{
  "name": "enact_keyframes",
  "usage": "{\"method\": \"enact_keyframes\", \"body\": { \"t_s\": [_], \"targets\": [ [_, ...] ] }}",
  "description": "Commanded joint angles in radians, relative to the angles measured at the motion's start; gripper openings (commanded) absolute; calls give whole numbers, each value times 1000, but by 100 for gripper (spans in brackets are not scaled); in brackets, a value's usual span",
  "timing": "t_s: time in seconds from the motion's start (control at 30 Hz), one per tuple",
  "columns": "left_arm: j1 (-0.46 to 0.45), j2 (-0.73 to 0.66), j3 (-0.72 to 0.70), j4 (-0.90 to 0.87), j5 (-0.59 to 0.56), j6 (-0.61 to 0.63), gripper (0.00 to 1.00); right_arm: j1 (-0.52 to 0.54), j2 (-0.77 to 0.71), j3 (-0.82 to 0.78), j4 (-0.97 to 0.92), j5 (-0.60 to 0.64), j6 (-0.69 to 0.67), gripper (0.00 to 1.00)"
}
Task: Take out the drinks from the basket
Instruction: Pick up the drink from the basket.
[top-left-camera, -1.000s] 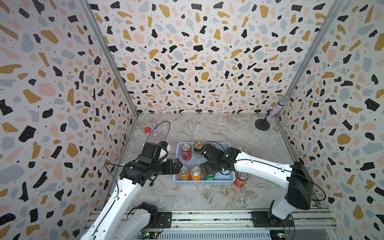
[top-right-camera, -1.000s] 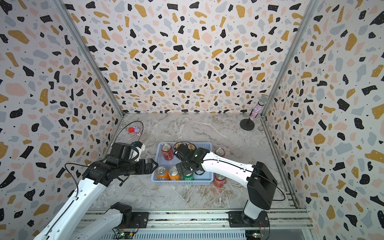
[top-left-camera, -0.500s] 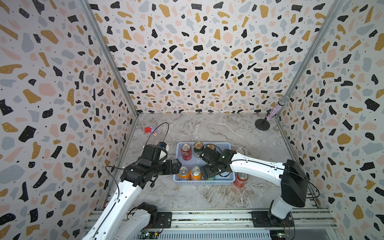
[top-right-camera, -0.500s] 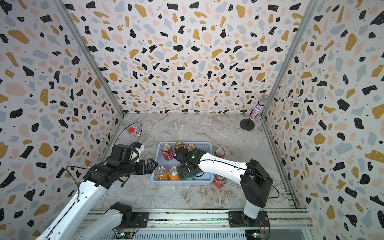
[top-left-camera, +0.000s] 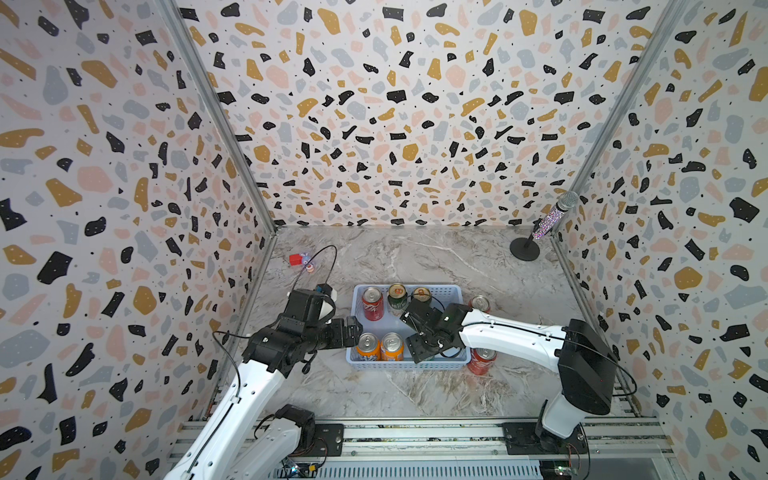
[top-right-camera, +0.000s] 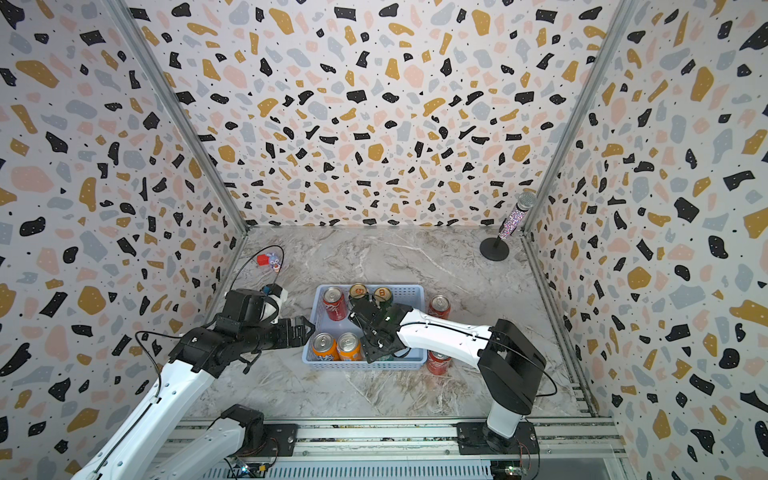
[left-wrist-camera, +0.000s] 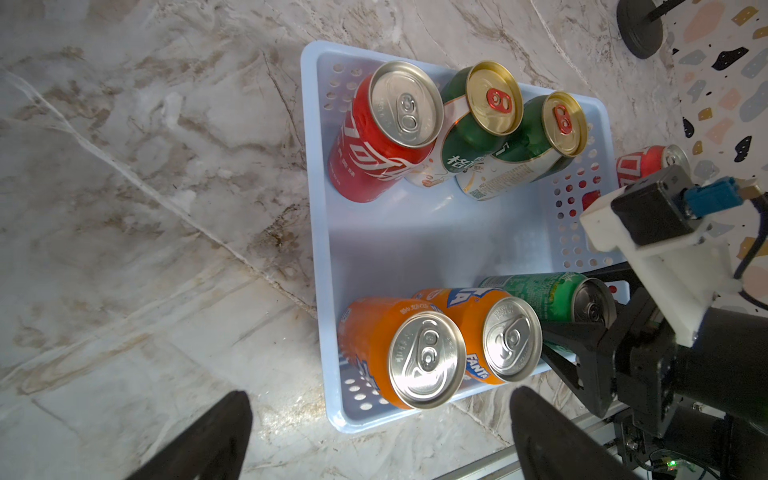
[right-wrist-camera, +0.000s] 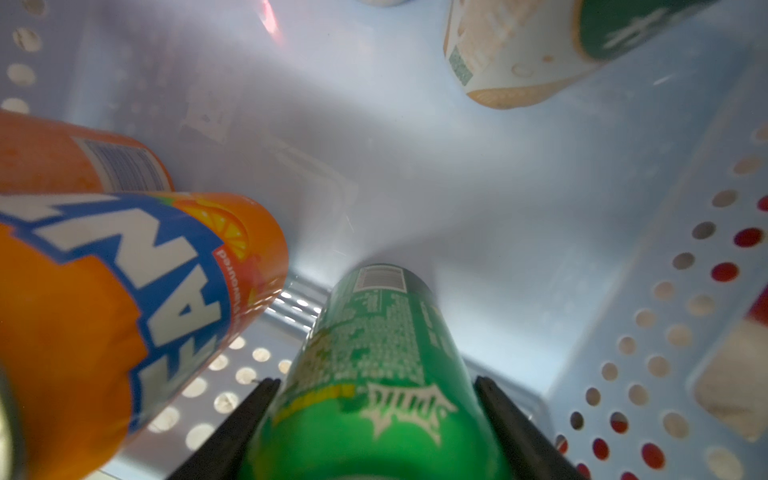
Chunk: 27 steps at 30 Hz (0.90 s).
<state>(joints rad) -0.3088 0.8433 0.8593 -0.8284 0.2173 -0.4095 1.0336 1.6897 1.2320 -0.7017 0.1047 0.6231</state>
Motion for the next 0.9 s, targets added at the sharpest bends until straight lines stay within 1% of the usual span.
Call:
{"method": "enact_keyframes", "body": {
  "t_s": [0.0,0.03,0.13,0.23,0.37,0.57,0.67,0.77,0.87],
  "targets": [
    [4,-11,-8,36,47,-37,100,-3,-46,-14,-16,40,-16,56],
    [4,-10,-11,42,74,-50,100,-3,-59,-17,-16,46,-18,52],
    [4,-6,-31,74,145,-94,100,-3,-103,-28,-16,64,-24,45],
    [4,-3,-43,92,197,-135,100,-3,-148,-37,-23,82,-26,40],
    [2,-2,-51,120,245,-172,100,-3,-203,-45,-31,100,-28,36],
    [-1,6,-18,124,298,-184,100,-3,-275,-28,-69,122,-30,35],
    [-20,9,-3,132,312,-198,100,-3,-321,-16,-91,122,-28,35],
    [-67,20,6,157,314,-221,100,-3,-358,-9,-102,121,-29,35],
    [-137,42,16,187,287,-252,100,-3,-384,-7,-107,113,-28,34]
  ]
}}
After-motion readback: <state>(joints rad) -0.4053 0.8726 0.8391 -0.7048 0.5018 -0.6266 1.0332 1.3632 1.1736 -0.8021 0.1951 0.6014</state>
